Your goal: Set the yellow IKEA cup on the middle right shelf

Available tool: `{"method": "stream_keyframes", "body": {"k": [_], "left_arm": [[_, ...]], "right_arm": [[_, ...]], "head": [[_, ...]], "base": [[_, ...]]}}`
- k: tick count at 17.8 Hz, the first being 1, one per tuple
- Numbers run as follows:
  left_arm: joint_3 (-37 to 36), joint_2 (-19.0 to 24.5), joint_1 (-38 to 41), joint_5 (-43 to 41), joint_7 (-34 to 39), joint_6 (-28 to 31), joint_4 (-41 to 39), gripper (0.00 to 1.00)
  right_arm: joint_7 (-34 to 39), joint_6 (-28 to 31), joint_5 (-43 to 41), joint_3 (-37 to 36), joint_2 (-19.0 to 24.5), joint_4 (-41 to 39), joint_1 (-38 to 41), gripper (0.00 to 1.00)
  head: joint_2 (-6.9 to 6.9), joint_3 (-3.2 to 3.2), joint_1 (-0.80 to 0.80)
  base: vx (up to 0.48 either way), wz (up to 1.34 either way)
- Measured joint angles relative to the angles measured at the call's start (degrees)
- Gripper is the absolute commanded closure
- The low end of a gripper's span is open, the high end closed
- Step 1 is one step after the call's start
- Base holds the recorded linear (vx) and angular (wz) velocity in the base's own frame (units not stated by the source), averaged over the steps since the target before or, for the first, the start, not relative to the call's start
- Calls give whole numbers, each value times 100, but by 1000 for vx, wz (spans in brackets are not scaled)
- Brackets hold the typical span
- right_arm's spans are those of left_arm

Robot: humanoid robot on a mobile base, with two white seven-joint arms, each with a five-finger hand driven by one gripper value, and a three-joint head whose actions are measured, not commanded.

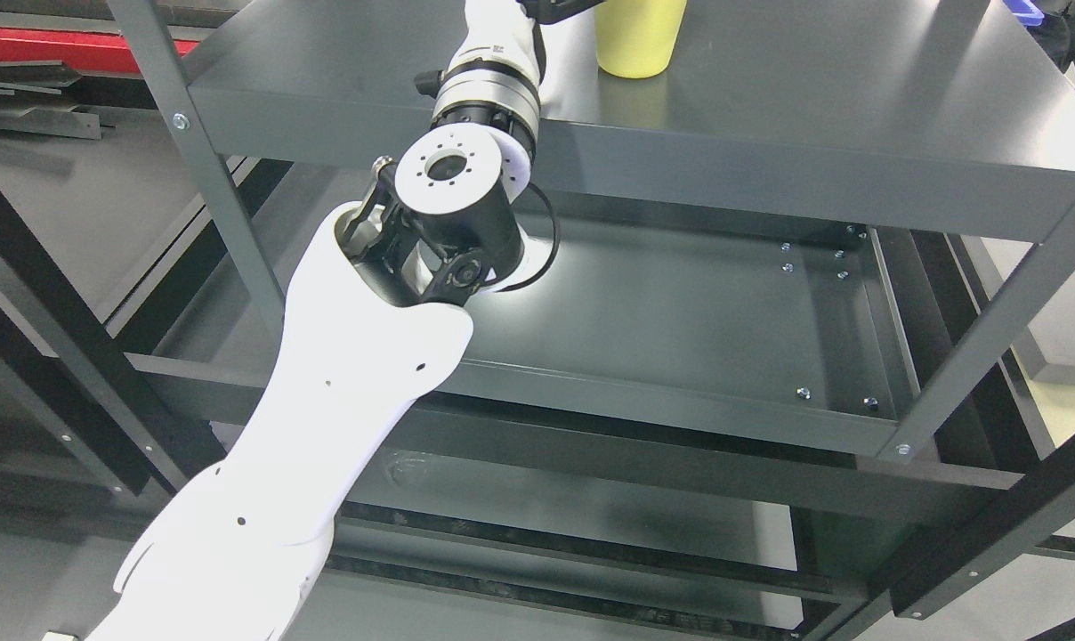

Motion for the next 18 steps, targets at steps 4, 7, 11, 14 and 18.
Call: {"method": "stream_keyframes", "body": {"k": [4, 7, 11, 14, 18], "left_arm": [[77, 0, 291, -196, -131, -843, -175, 1], [109, 0, 642, -915, -502, -1835, -230, 1], [55, 133, 1101, -1949, -1077, -3493, -212, 1], [-35, 351, 1515, -2376, -1255, -4463, -200, 1], [-156, 692, 2114, -2717, -1885, -6022, -194, 1]], "right_arm": [[-2, 0, 0, 0, 0, 0, 0, 1], [-1, 0, 0, 0, 0, 0, 0, 1], [-2, 0, 0, 0, 0, -1, -1, 1], [-2, 0, 0, 0, 0, -1, -1, 1], [-3, 0, 0, 0, 0, 0, -1, 1]], "head": [[0, 0, 0], [0, 0, 0], [0, 0, 0], [0, 0, 0], [0, 0, 0]], "base": [[0, 0], [0, 0], [0, 0], [0, 0], [-5, -8]]}}
